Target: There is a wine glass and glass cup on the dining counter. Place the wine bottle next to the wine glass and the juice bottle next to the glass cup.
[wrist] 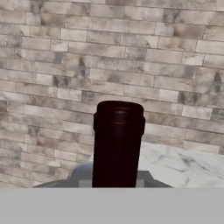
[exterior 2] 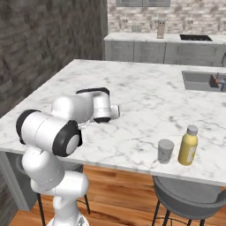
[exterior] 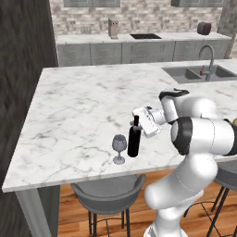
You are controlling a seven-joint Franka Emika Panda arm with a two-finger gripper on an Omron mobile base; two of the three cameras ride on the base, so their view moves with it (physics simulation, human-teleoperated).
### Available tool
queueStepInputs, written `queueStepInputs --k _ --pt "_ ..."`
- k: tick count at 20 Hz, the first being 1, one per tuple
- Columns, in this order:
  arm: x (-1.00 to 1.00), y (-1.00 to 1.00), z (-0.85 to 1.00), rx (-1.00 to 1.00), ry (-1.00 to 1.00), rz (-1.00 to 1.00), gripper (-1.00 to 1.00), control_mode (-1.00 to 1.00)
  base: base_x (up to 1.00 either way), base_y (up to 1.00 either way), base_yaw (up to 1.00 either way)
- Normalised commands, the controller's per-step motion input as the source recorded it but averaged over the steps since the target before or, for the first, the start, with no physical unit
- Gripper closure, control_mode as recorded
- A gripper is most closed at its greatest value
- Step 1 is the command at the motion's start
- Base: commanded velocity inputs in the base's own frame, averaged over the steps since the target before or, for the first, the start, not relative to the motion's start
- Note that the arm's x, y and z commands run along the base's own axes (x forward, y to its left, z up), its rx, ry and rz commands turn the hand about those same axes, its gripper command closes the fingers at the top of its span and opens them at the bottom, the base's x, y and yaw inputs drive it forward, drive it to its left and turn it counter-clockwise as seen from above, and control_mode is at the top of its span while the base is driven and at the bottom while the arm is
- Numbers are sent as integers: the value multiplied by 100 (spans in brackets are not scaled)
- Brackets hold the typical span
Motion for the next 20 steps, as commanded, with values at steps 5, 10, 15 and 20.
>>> queueStepInputs --k 5,10,15,20 --pt "22 2 -29 0 4 0 100 -100 0 0 0" --pt "6 0 -38 0 1 0 100 -100 0 0 0" --pt "2 0 -38 0 0 0 100 -100 0 0 0" --pt "0 0 -38 0 0 0 100 -100 0 0 0"
